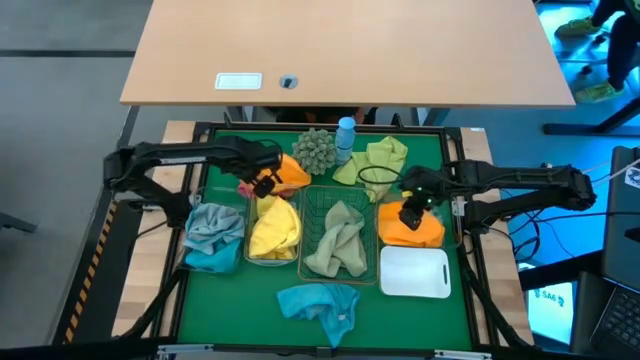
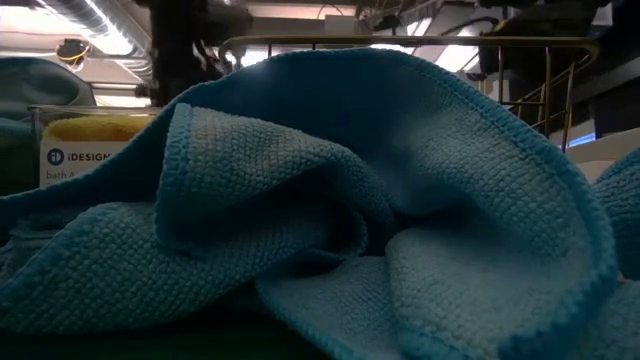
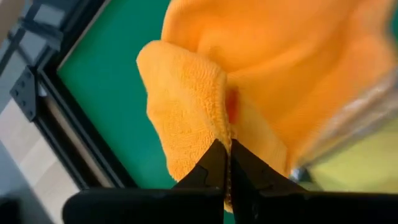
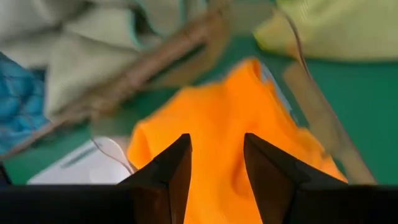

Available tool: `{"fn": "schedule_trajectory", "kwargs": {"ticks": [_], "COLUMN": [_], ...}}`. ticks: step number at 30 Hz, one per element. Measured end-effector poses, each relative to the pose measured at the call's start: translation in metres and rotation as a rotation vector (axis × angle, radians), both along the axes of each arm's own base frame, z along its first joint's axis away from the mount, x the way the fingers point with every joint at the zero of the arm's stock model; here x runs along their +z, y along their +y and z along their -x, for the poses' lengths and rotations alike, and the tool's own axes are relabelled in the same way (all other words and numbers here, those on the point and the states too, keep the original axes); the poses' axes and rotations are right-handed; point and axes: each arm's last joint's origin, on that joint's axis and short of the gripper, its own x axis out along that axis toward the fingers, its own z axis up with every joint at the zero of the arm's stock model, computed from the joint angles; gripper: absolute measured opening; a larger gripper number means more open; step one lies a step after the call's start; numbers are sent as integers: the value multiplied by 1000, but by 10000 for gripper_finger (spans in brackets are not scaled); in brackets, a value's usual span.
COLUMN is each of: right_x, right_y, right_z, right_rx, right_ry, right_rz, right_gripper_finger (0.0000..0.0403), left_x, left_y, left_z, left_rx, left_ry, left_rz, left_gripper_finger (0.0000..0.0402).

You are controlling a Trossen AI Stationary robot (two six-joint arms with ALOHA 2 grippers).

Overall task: Sort microfiber towel by color & place in baskets
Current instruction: Put the orange microfiber cloth into the right transparent bin

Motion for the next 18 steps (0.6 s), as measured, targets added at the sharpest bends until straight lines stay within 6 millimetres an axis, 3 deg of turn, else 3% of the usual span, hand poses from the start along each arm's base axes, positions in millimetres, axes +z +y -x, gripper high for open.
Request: {"fn": "schedule_trajectory", "kwargs": {"ticks": [9, 18], "right_x": [24, 51], "right_y": [-6, -12], "right_z": [-32, -65], "right_rx": [-20, -16], "right_ry": [-408, -775], "right_rz": [163, 449], "right_gripper_finger": [147, 147], "left_x": [61, 116], "left_y": [-20, -23], "left_z": [28, 35], "left_rx": [-64, -156], "left_ry": [-428, -942], "left_rz": [-127, -277], "left_gripper_finger": [1, 0]}}
